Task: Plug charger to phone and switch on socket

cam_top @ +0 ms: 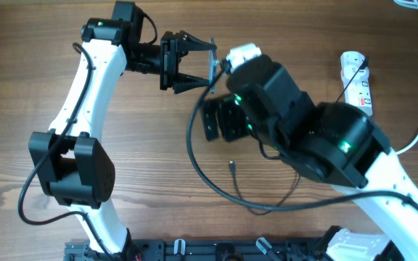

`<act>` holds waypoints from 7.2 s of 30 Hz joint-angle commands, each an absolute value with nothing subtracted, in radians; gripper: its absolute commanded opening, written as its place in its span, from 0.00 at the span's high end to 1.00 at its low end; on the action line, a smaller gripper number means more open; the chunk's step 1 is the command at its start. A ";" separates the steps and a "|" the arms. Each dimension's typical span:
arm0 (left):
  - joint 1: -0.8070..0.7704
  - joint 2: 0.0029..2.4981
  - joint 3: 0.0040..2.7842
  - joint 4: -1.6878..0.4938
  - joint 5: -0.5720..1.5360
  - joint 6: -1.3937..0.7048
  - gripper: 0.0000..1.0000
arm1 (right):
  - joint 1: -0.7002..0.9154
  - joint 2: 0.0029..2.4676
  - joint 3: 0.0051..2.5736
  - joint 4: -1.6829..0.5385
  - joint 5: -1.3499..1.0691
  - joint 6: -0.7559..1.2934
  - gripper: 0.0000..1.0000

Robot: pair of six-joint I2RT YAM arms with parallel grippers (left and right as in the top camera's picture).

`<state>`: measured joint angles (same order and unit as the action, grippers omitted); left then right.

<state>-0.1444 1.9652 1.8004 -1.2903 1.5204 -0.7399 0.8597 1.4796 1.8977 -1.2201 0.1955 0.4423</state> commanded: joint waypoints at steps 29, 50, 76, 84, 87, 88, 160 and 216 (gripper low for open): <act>-0.149 1.928 1.820 -1.291 1.576 -0.749 0.40 | 0.863 1.689 1.952 -1.082 0.426 0.557 0.34; -0.149 1.928 1.820 -1.291 1.577 -0.749 0.40 | 0.863 1.693 1.952 -1.055 0.453 0.553 0.66; -0.149 1.928 1.820 -1.291 1.577 -0.749 0.37 | 0.863 1.698 1.952 -1.055 0.455 0.582 0.95; -0.149 1.928 1.820 -1.290 1.576 -0.749 0.10 | 0.862 1.698 1.952 -1.052 0.471 0.686 0.96; -0.149 1.928 1.820 -1.290 1.575 -0.749 0.00 | 0.849 1.695 1.952 -1.052 0.514 0.872 0.96; -0.149 1.928 1.820 -1.290 1.575 -0.749 0.00 | 0.841 1.692 1.952 -1.052 0.518 0.962 0.96; -0.148 1.928 1.820 -1.290 1.547 -0.795 0.72 | 0.811 1.633 1.950 -1.100 0.429 1.963 0.95; -0.190 1.928 1.820 -1.180 1.514 -0.416 0.96 | 0.387 1.565 1.950 -1.200 -0.243 0.488 0.00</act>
